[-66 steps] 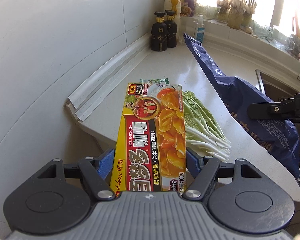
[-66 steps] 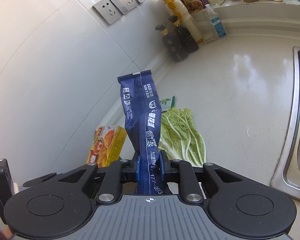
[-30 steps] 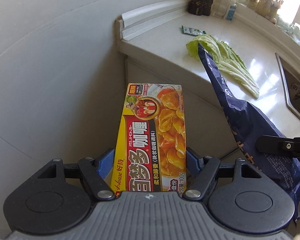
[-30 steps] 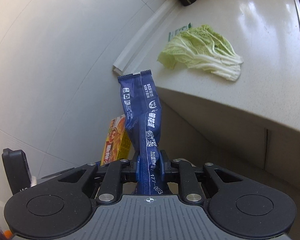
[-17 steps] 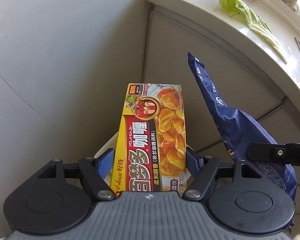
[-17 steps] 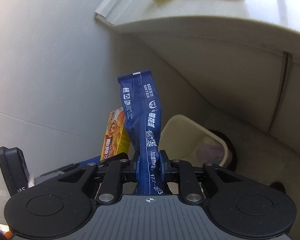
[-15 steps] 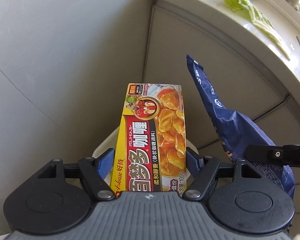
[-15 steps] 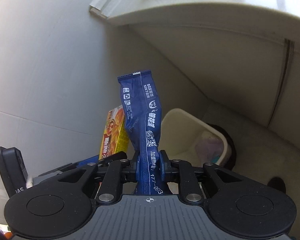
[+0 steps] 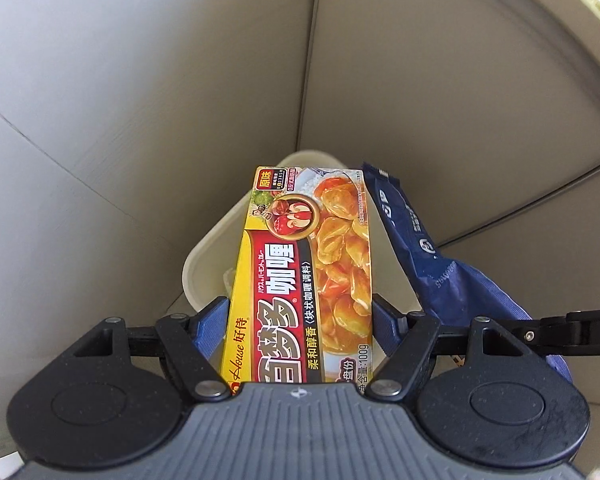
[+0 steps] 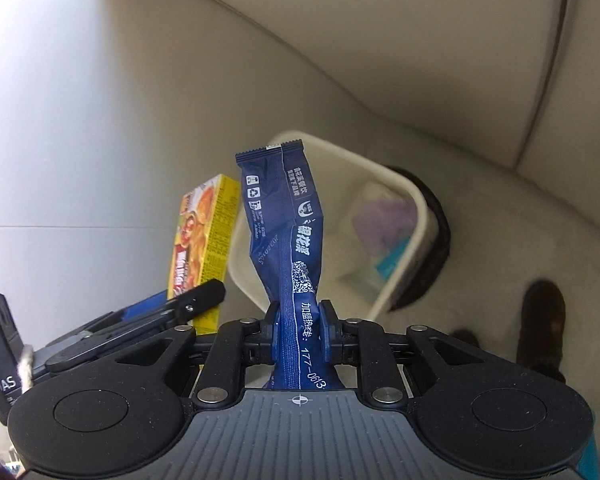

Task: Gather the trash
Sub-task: 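Carry the curry box and blue wrapper down over the trash bin, then open both tools to drop the curry box and wrapper into the bin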

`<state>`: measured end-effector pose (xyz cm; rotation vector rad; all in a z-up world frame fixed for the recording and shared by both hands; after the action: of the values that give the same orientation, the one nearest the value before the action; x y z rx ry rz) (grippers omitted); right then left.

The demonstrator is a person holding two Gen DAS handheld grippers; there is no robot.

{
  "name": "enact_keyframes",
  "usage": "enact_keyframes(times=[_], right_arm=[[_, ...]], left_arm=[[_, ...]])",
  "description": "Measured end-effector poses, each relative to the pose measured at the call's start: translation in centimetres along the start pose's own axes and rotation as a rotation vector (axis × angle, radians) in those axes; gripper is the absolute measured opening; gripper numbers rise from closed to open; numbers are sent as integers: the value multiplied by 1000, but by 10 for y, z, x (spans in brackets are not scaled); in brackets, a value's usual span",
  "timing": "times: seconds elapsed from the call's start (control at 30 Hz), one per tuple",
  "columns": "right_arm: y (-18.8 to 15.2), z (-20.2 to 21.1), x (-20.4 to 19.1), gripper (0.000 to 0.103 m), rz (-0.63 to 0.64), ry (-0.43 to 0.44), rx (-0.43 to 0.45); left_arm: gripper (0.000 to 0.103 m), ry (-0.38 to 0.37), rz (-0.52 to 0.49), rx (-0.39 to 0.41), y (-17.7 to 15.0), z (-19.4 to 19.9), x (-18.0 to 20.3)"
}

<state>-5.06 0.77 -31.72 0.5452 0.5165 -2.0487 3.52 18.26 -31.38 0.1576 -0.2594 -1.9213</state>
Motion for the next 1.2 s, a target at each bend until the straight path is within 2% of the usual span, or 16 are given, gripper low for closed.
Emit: enact_keyframes(times=[0.3,0.5,0.83,1.2], right_arm=[[15,-33,2,19,-52,-83,-90],[26,-46,5,19,-116,-120,-137],[29,-52,-1,19,-123,-166,-157],[37,-72,-6,20,-118,-212,-163]], left_arm=[[70,20,-11,-62,10,-28,-6],[70,36,-29,-83,12,-29,-3],[71,56,-24,-110,16,-27,8],[71,77,-27,-152,17,-28,2]])
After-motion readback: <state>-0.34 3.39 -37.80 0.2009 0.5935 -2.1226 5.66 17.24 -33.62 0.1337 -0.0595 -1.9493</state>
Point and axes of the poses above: each gripper's, at about its wrist camera, not at the fingertips, and z roughly against the way its jaws point, x to its right, y to its top, the point moved 3 cm from there along -z, roughly the way its jaws point, and after that the axes turned 8 degrees about -z, right-handed, at the moved point
